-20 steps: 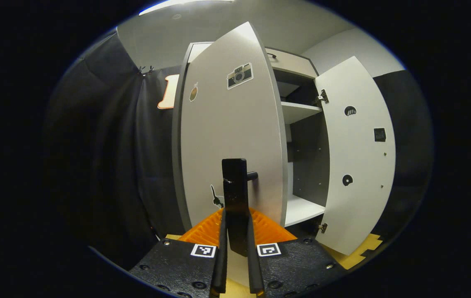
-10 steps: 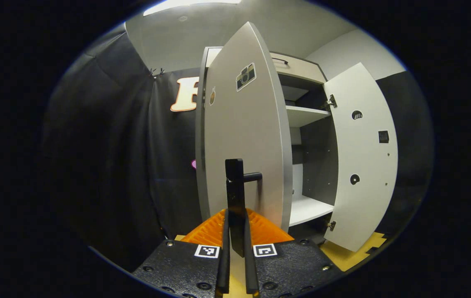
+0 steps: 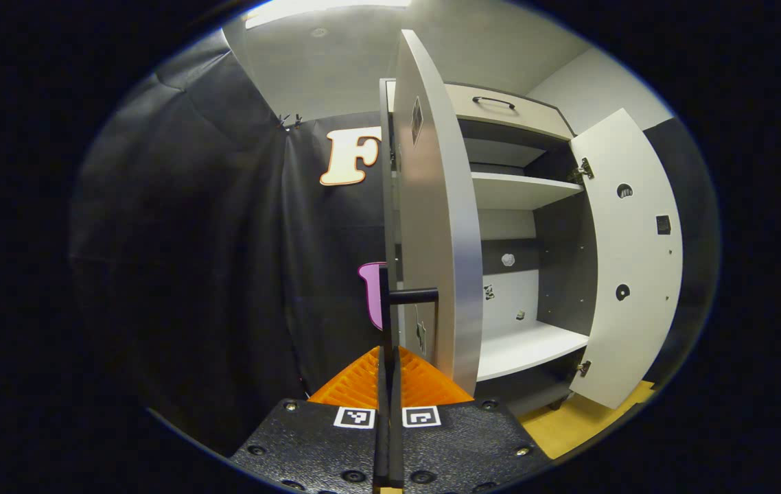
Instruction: Open the right door of the double-door shoe cabinet with the right hand, and open the left door with the left hand.
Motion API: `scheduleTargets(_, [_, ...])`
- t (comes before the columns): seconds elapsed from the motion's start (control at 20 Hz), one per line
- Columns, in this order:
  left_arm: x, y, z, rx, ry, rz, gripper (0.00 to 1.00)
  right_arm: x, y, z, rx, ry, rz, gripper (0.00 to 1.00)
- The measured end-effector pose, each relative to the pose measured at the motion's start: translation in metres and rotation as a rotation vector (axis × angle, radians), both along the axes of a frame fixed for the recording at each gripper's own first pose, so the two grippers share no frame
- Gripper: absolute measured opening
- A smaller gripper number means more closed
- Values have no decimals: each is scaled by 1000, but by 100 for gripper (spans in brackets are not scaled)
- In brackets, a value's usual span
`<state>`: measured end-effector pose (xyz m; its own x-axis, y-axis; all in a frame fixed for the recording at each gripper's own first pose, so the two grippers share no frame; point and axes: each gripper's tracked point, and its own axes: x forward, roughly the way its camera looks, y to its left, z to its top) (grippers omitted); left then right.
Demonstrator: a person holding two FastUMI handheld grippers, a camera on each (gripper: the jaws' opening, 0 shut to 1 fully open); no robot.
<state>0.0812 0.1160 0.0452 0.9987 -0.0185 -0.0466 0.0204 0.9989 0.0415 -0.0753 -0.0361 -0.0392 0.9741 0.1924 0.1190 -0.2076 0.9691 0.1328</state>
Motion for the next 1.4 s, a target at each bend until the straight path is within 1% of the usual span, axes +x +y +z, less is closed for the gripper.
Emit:
scheduleTargets(0.05, [-2,-4,2,-25,-9,-38,0,1,0,0,-2,0,6,98])
scheduleTargets(0.1, [-2,-6,1,-28,-7,-59,1,1,1,0,-3,0,11,98])
scheduleTargets(0.15, [-2,-4,-2,-16,-1,-65,0,1,2,-1,-4,3,15,94])
scheduleTargets(0.2, [-1,-3,-1,-10,-8,-67,0,0,2,-1,-6,6,18,94])
scheduleTargets(0.25, [0,-2,-2,-10,0,-56,1,0,2,-2,-9,8,23,98])
scheduleTargets(0.3, [-1,-2,-1,-17,-2,-54,1,0,2,-2,-13,10,28,94])
scheduleTargets(0.35, [-1,-3,0,-21,-4,-53,1,0,3,-2,-18,13,33,94])
scheduleTargets(0.4, [-2,-3,-2,-19,1,-53,0,-1,2,-2,-22,13,37,98])
scheduleTargets(0.5, [-2,-2,-3,-20,5,-44,1,-2,2,-2,-23,12,41,98])
scheduleTargets(0.55, [-6,-5,-8,-33,30,-46,1,-3,3,-2,-21,11,45,98])
scheduleTargets(0.6, [-11,-8,-7,-40,23,-52,4,-4,4,-1,-20,9,50,94])
scheduleTargets(0.7, [-17,-5,-3,-19,-3,-35,10,-4,3,1,-17,5,54,94])
scheduleTargets(0.75, [-24,-3,2,-25,-17,-23,16,-4,4,0,-16,5,56,94])
scheduleTargets(0.8, [-29,-4,7,-47,-30,-8,19,-5,4,0,-16,7,59,94])
scheduleTargets(0.85, [-36,-4,7,-67,-32,9,30,-5,4,0,-16,10,60,94])
scheduleTargets(0.9, [-42,-4,7,-68,-30,22,36,-6,4,0,-16,10,61,94])
scheduleTargets(0.95, [-47,-2,8,-60,-38,35,58,-5,3,0,-16,9,61,98])
scheduleTargets(1.0, [-52,-4,11,-58,-45,40,53,-5,3,0,-16,7,61,98])
scheduleTargets(1.05, [-58,-10,13,-58,-47,35,57,-6,3,1,-15,4,61,98])
scheduleTargets(1.1, [-64,-15,13,-61,-45,28,53,-7,4,1,-16,2,62,98])
scheduleTargets(1.15, [-68,-19,13,-62,-42,23,64,-7,4,2,-18,-2,63,98])
scheduleTargets(1.2, [-73,-24,13,-63,-43,23,66,-8,4,3,-21,-4,63,94])
scheduleTargets(1.25, [-78,-34,12,-60,-41,11,71,-7,4,2,-23,-6,62,94])
scheduleTargets(1.4, [-93,-61,4,-26,-15,-20,75,-8,4,3,-27,-9,65,94])
